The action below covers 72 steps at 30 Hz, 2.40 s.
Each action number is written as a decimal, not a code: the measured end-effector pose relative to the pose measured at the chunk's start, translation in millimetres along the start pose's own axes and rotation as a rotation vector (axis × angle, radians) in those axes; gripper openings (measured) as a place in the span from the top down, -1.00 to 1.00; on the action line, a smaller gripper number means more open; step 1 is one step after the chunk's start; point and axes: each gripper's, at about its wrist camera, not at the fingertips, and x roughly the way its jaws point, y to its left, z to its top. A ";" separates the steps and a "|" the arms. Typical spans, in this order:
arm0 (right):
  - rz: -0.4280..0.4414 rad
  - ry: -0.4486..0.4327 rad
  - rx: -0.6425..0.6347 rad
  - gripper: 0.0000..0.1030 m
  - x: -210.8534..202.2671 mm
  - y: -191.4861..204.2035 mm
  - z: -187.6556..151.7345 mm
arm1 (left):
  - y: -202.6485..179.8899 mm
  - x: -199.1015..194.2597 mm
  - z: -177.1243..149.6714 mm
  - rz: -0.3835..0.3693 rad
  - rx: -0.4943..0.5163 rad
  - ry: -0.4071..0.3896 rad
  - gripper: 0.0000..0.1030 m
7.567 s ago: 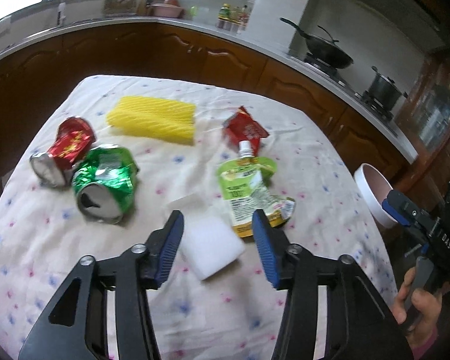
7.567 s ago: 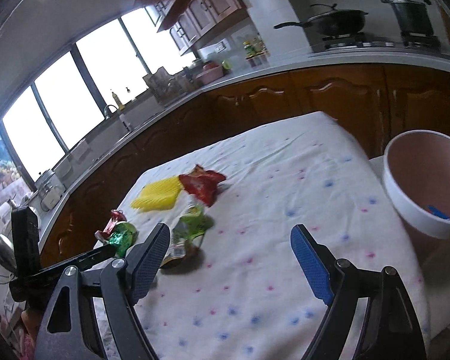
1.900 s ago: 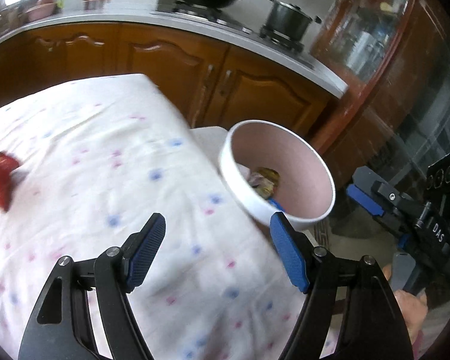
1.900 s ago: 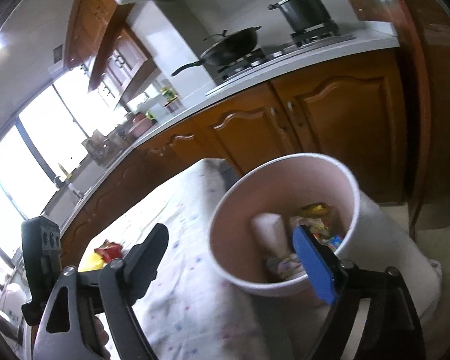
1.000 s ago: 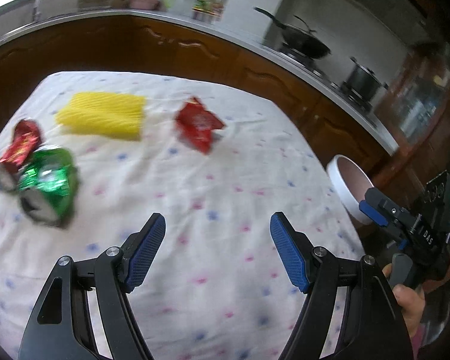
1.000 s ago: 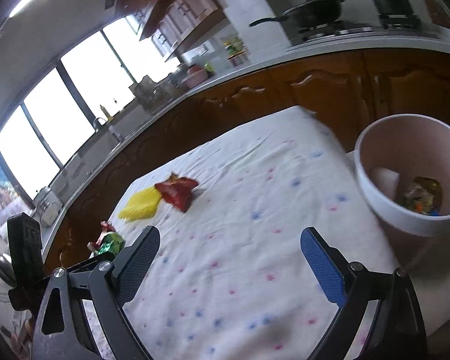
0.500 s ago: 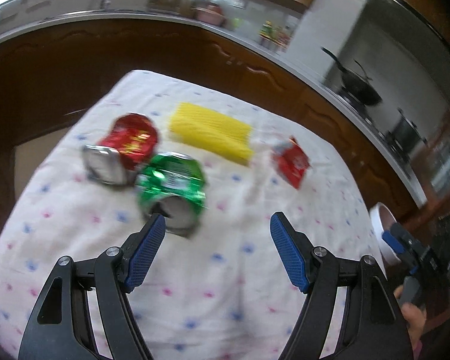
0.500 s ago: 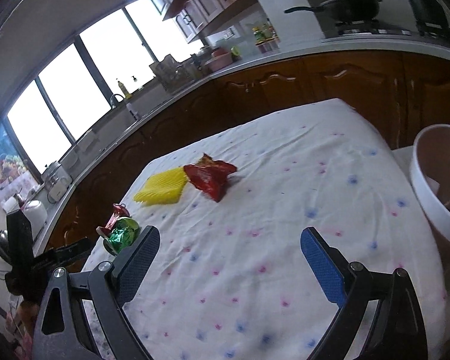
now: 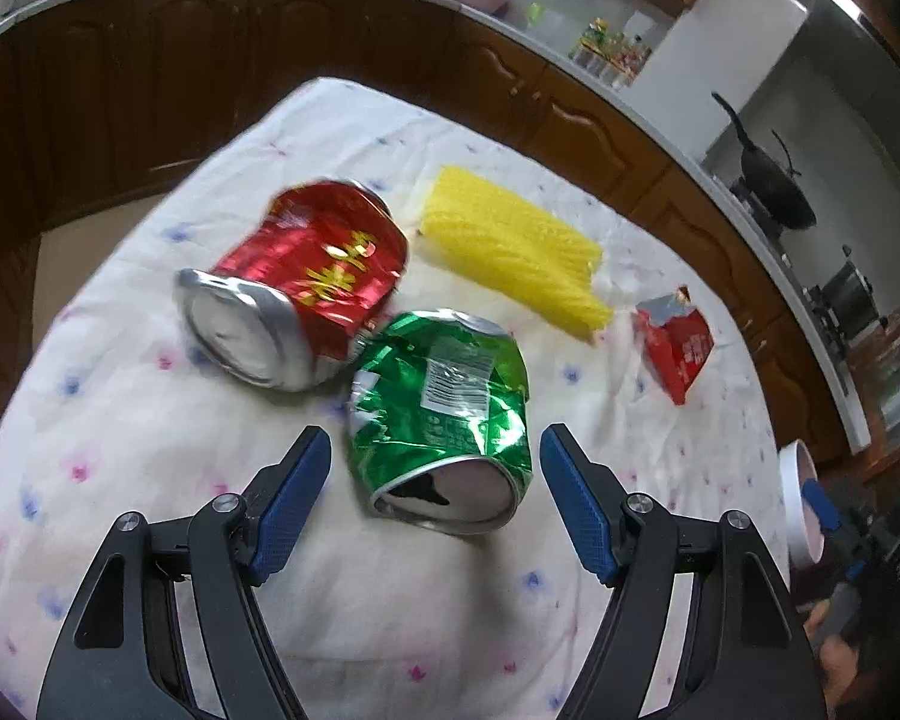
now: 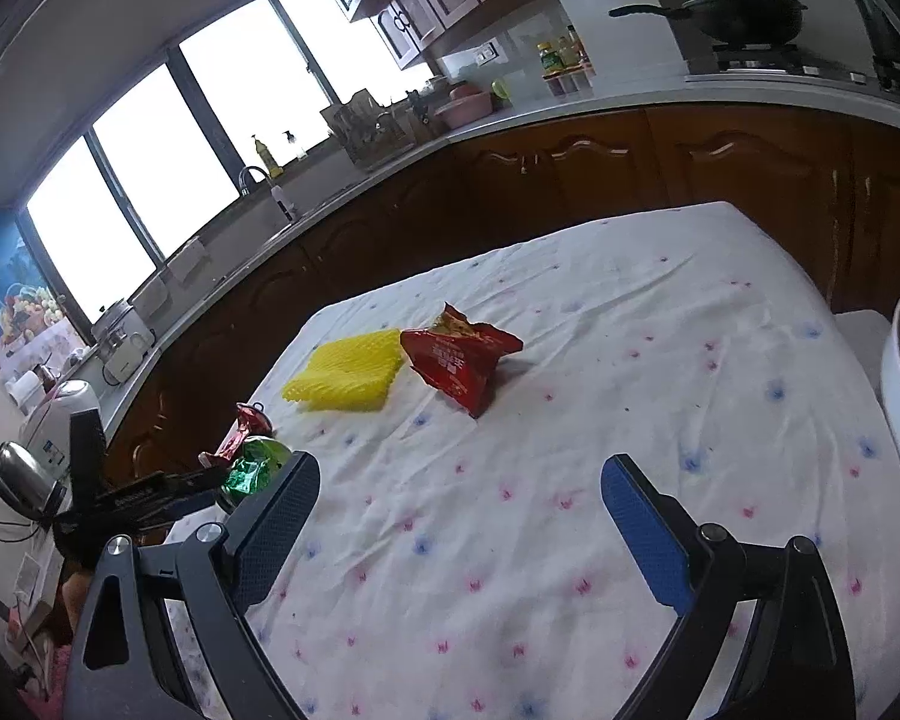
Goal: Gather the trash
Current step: 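Grasp the crushed green can with the left tool while the right tool grasps the red chip bag, then carry can and chip bag over the pink bucket and open both tools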
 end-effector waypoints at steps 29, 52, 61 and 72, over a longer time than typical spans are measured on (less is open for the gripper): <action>-0.026 0.096 -0.345 -0.18 125.5 39.2 53.2 | -63.5 26.5 -18.8 -0.067 0.187 0.069 -0.43; -0.010 -0.011 -0.140 0.92 20.7 0.3 35.2 | -126.2 -8.5 -27.2 -0.212 0.331 -0.043 -0.18; -0.080 -0.080 -0.059 0.92 -42.0 -31.5 20.7 | -179.2 -11.6 -45.0 -0.281 0.425 -0.039 -0.18; -0.145 -0.130 0.023 0.92 -90.8 -67.9 4.9 | -226.6 -14.9 -62.4 -0.343 0.501 -0.027 -0.18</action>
